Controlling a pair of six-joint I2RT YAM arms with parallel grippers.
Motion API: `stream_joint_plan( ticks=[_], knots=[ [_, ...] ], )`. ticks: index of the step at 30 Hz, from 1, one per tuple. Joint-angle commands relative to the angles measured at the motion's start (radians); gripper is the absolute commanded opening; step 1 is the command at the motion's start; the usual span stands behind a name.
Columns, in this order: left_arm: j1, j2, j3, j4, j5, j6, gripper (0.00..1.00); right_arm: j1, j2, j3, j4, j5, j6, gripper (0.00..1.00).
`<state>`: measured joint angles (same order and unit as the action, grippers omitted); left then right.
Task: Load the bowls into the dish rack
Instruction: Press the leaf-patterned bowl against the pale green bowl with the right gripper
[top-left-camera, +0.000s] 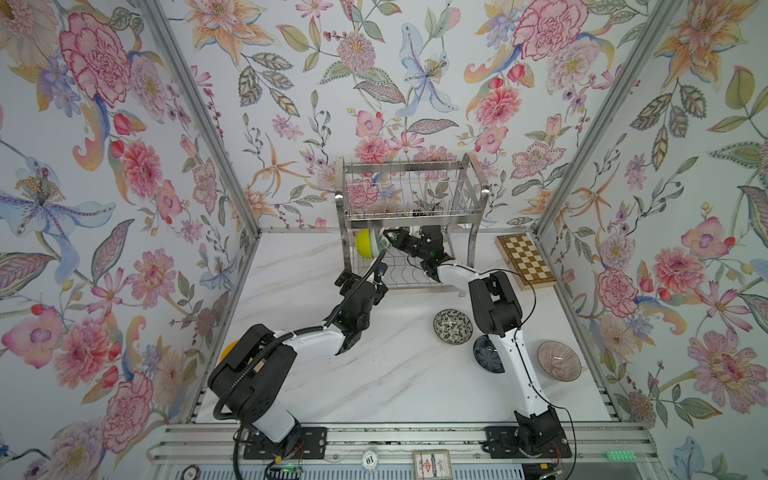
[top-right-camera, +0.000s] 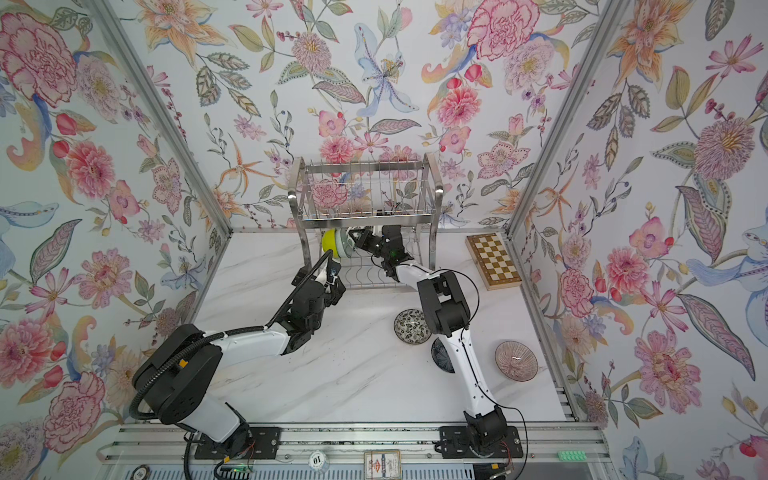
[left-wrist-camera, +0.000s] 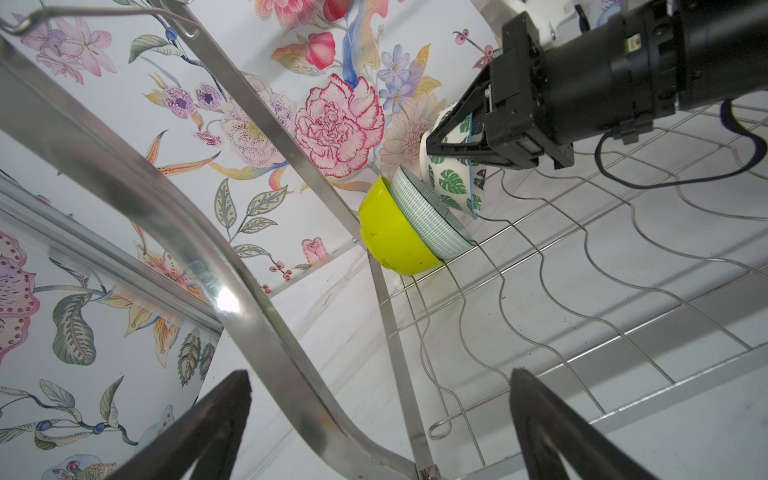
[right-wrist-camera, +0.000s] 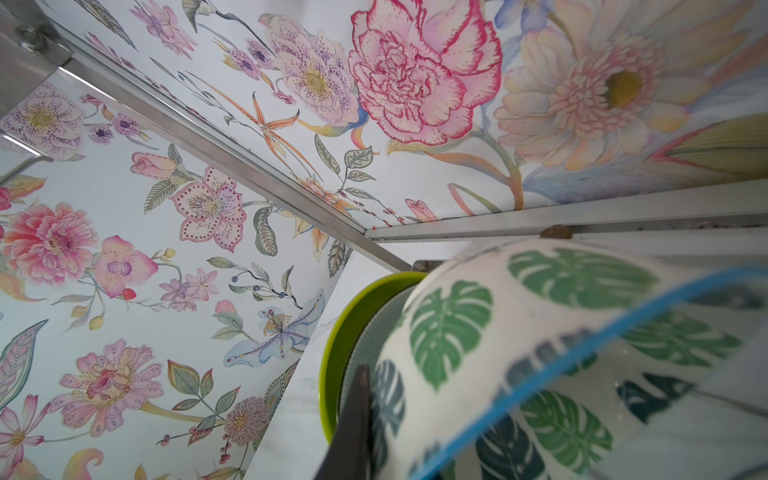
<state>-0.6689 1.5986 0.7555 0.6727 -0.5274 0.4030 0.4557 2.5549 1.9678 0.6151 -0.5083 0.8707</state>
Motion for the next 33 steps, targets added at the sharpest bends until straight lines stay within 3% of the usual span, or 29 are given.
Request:
stream_joint_plan(
  ticks=[1,22,33],
  knots=[
    [-0.009,-0.026,0.027,-0.019,-0.003,-0.006,0.99,0.009,0.021,0.046,0.022,-0.027,-0.004,0.00],
    [-0.009,-0.026,0.030,-0.027,-0.007,-0.007,0.99,0.008,0.045,0.100,-0.071,-0.072,-0.004,0.00],
    [-0.009,-0.026,0.039,-0.046,-0.028,-0.026,0.99,0.003,0.004,0.103,-0.272,-0.056,-0.124,0.00]
  ],
)
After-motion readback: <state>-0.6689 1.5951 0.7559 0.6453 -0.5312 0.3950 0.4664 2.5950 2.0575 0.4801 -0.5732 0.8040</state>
